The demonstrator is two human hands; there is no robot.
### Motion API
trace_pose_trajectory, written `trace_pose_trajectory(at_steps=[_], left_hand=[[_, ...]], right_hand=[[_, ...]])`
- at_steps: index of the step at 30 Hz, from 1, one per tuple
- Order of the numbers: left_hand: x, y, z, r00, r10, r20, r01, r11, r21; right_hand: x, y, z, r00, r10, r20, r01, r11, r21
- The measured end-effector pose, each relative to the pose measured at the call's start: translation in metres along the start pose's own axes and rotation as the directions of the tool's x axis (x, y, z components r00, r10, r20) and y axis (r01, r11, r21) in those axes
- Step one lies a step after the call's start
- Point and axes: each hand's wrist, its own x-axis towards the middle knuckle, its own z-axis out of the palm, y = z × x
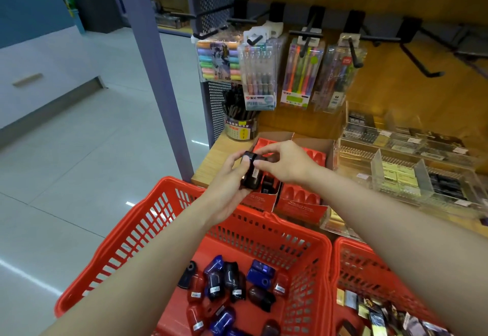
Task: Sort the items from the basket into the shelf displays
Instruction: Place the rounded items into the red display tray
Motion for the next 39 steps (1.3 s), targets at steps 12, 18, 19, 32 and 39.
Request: trace_pose_trajectory(at_steps=[12,18,19,32,39], left_hand=[[0.005,0.024,-0.021,0.994,0.097,-0.057,-0.070,0.929,0.364],[0.011,0.022,-0.028,0.991,0.130,-0.026,-0.099,0.856,0.507],[0.012,0.023,-0.029,0.990,0.139,-0.009,-0.112,0.834,0.541],[0.021,0.012,-0.034,0.975,0.136,0.177,-0.223,0.525,0.822],[0.025,0.014,-0.041,0.970,0.162,0.179,-0.234,0.456,0.859]], right_hand=[[0.003,0.014,0.024,0.998,-0.047,-0.037,0.041,0.987,-0.156],[0.008,0.017,0.028,0.994,-0.094,-0.063,0.083,0.983,-0.163],[0.008,0.018,0.029,0.992,-0.096,-0.076,0.083,0.983,-0.161],[0.002,0.025,0.031,0.986,-0.120,-0.111,0.107,0.987,-0.121],[-0.001,0.026,0.031,0.989,-0.105,-0.100,0.089,0.985,-0.149]])
